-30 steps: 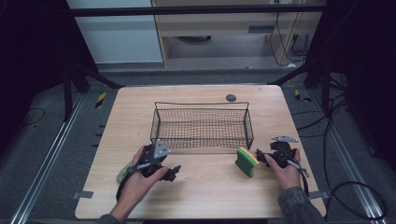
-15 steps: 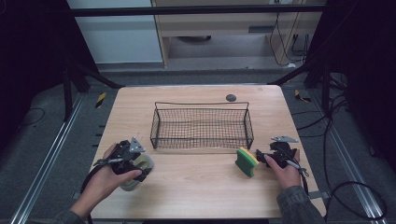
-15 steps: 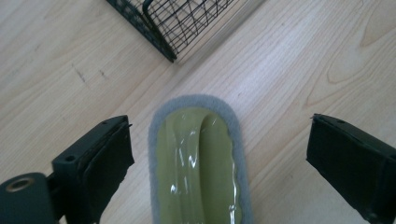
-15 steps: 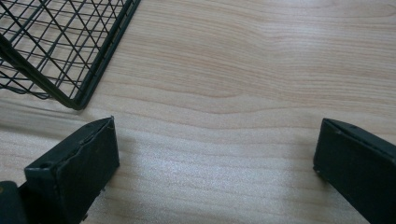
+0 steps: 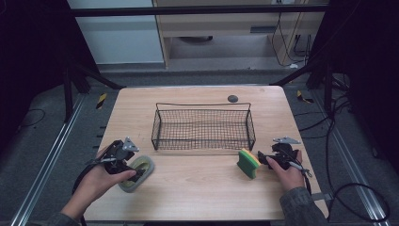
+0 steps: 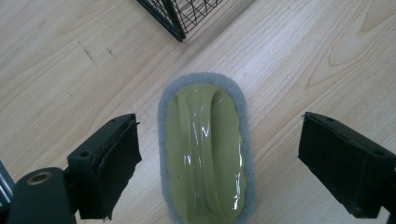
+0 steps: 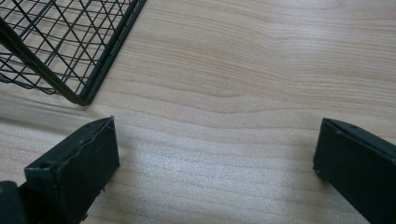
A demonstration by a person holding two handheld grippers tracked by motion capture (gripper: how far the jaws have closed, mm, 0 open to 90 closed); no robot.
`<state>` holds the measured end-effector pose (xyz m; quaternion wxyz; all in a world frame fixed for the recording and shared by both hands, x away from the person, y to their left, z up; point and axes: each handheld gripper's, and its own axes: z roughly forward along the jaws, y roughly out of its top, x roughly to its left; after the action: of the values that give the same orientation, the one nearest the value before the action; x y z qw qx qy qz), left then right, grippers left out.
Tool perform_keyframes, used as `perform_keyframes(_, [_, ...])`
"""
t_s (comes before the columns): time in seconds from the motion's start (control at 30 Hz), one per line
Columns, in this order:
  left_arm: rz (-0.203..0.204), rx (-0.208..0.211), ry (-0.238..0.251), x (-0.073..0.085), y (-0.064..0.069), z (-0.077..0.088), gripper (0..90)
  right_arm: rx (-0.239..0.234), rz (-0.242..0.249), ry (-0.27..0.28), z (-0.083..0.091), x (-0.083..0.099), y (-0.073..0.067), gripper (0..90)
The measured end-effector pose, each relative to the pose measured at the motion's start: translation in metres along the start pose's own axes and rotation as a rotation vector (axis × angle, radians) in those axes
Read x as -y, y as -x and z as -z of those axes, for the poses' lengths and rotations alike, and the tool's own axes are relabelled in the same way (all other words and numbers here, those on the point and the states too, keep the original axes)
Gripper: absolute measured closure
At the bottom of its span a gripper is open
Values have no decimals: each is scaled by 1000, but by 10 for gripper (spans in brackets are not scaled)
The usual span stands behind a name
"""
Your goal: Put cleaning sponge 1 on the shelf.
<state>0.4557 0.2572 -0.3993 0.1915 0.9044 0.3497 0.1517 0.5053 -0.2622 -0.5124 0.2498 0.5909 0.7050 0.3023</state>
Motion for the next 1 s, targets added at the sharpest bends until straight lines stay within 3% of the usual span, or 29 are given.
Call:
perform_keyframes(0.13, [2,2,-12,2,1,1,161,-3,3,0,0,0,0,5])
perform_keyframes(0.27, [0,-4,-67,6,2,-4,175,-2,9,2,0,0,0,7])
perform_keyframes(0.33, [13,-18,-82,8,-2,-6,237,-1,13,4,0,0,0,7])
perform_keyframes(0.43, [48,13,-89,10,-8,-10,303,-4,20,4,0,1,0,7])
perform_keyframes(0.5, [46,18,-106,10,-9,-13,378,-8,19,1,0,1,-1,7])
perform_keyframes(0.67, [50,31,-145,5,-12,-23,456,-9,21,2,0,1,-1,7])
perform_keyframes(1.0, [41,59,-201,-5,-16,-35,533,-14,21,1,1,1,-1,7])
